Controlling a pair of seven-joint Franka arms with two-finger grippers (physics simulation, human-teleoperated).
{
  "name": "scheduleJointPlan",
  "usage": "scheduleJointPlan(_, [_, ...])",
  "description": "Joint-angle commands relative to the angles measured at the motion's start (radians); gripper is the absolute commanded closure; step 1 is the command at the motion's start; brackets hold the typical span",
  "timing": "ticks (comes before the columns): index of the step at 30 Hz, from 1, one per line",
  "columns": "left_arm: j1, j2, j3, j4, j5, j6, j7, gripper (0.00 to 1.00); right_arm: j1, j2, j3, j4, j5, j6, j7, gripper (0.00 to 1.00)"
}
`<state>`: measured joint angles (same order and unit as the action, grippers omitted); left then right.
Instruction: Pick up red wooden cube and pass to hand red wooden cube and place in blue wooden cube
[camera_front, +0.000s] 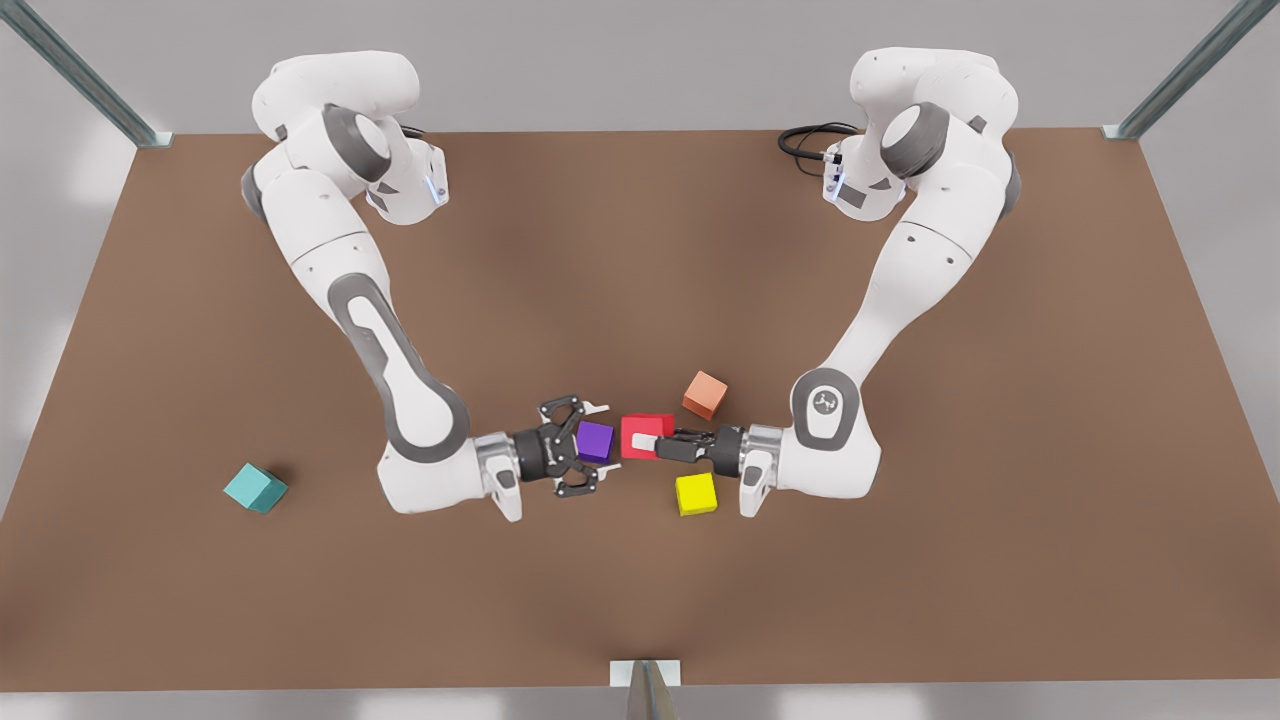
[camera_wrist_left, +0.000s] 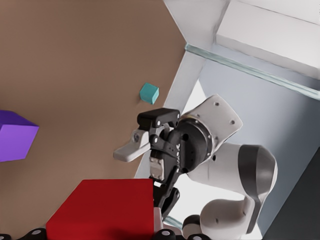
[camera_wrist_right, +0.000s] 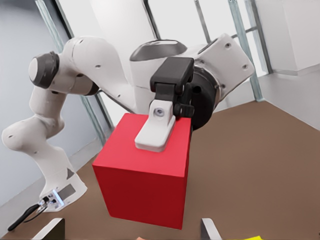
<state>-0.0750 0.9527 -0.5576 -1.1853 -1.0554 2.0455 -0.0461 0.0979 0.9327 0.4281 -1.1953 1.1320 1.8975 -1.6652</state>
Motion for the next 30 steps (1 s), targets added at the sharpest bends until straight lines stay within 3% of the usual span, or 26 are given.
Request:
scheduleJointPlan(1, [0.000,-0.002,-0.002,0.000,-0.009,0.015,0.109,0.31,0.003,-0.002,0.000,0.000,0.020,0.037,-0.363,0.00])
scheduleJointPlan(28, [-0.020,-0.002,-0.005,0.000,-0.011,0.053,0.150,0.31,0.083,0.028,0.001,0.013,0.118,0.141,-0.357,0.00])
scheduleJointPlan(29, [-0.020,-0.002,-0.005,0.000,-0.011,0.053,0.150,0.31,0.083,0.029,0.001,0.014,0.118,0.141,-0.355,0.05])
scheduleJointPlan(30, [-0.020,-0.002,-0.004,0.000,-0.011,0.053,0.152,0.31,0.083,0.031,0.001,0.014,0.118,0.143,-0.352,0.19])
